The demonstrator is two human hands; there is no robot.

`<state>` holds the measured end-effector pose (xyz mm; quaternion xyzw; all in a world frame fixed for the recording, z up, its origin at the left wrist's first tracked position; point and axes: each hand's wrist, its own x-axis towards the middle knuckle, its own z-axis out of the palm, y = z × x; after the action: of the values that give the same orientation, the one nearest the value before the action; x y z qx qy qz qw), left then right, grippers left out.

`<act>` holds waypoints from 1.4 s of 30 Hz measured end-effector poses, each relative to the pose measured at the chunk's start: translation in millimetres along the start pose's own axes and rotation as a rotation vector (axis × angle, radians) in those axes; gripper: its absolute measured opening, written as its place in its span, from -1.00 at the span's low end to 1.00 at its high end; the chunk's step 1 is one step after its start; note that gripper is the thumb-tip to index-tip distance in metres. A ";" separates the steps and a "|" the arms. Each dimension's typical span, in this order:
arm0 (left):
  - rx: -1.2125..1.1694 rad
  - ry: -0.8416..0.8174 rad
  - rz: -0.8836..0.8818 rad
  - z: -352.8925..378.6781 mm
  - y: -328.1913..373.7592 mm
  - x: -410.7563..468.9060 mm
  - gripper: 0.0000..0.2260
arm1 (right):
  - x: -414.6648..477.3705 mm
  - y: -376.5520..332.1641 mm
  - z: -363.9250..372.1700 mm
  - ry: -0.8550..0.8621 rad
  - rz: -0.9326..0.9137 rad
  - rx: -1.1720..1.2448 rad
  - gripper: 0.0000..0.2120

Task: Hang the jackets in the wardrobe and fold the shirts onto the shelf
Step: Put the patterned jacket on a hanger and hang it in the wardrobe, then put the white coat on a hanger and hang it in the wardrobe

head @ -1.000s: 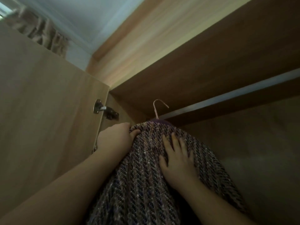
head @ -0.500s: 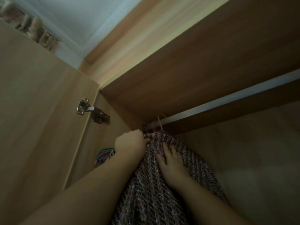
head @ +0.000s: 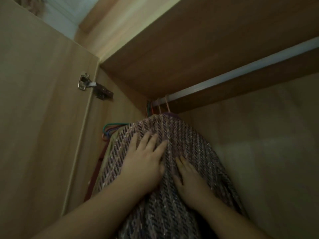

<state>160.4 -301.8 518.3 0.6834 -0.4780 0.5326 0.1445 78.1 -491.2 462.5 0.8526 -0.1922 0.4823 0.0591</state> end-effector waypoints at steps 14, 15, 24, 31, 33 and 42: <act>-0.438 -0.353 0.033 -8.2 89.6 -260.5 -0.41 | -312.6 -57.7 -68.1 -0.242 0.361 -0.105 -0.35; -0.492 -0.395 0.045 -9.3 96.6 -281.0 -0.42 | -337.1 -70.1 -72.3 -0.263 0.403 -0.118 -0.32; -0.899 -0.725 0.145 -46.8 117.0 -447.7 -0.42 | -500.3 -213.0 -101.3 -0.342 0.693 -0.374 -0.36; -1.072 -0.825 0.474 -124.7 137.1 -550.1 -0.40 | -629.0 -332.0 -161.4 -0.356 1.020 -0.525 -0.36; -1.091 -0.860 0.618 -161.7 144.8 -582.5 -0.38 | -669.0 -376.2 -188.0 -0.375 1.136 -0.620 -0.36; -1.237 -0.948 1.278 -340.9 182.5 -731.6 -0.45 | -849.3 -593.1 -292.1 -0.420 1.649 -0.848 -0.39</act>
<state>-170.3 213.0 -38.9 0.2452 -0.9555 -0.1581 -0.0438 -318.8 367.5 -50.8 0.4251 -0.8992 0.0990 -0.0311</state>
